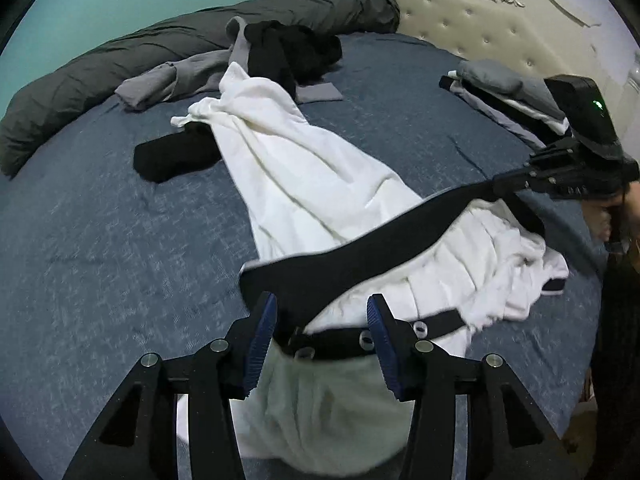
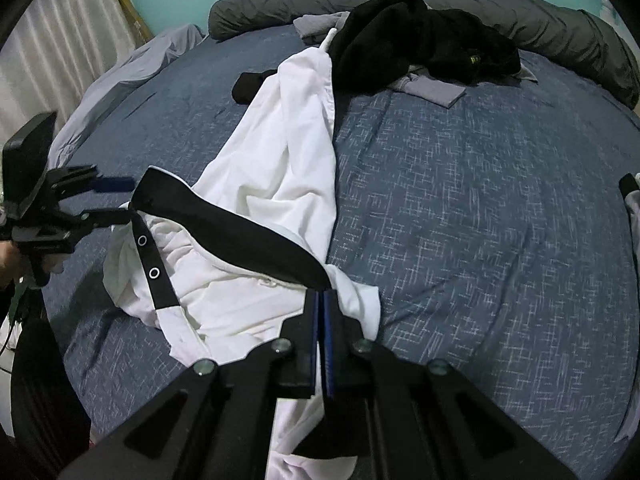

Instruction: Fold clothes

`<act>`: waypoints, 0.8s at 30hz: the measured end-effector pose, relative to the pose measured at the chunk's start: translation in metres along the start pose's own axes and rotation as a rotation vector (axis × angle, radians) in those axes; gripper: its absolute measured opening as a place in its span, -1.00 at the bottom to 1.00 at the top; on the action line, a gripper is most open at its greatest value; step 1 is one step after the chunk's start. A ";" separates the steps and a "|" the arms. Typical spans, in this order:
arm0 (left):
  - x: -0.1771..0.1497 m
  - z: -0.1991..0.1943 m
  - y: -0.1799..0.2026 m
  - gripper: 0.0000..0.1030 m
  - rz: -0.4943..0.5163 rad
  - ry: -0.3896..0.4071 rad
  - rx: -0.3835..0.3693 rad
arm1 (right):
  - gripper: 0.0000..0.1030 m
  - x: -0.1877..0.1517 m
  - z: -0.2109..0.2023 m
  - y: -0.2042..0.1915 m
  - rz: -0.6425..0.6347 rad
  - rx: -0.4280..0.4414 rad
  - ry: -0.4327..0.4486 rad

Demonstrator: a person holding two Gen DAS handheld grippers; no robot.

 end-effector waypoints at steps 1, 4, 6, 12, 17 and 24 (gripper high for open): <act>0.002 0.006 0.000 0.03 0.001 -0.008 -0.001 | -0.96 0.000 0.000 0.000 -0.004 0.000 -0.002; -0.001 0.029 -0.001 0.06 0.030 -0.054 0.012 | -0.96 0.000 0.001 0.000 -0.009 0.002 -0.005; -0.007 0.041 -0.004 0.06 0.028 -0.084 0.002 | -0.96 -0.001 -0.001 0.001 -0.009 0.006 -0.001; -0.023 0.055 -0.013 0.02 -0.010 -0.113 -0.043 | -0.96 -0.003 -0.001 0.000 -0.029 0.018 -0.008; -0.025 0.044 0.000 -0.52 0.067 -0.099 -0.053 | -0.96 -0.003 -0.002 0.006 -0.026 0.004 -0.006; -0.022 0.003 -0.004 -0.74 0.018 -0.065 -0.090 | -0.96 0.006 -0.013 0.013 0.000 -0.008 0.032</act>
Point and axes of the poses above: each gripper's, at about its wrist camera, not at the fingertips, and z roughly the way its jaws point, y to its right, x to its top, the point moved 9 cm from there along z, roughly the way its jaws point, and after that the axes turned 10 degrees about x, right-handed, at the moved point
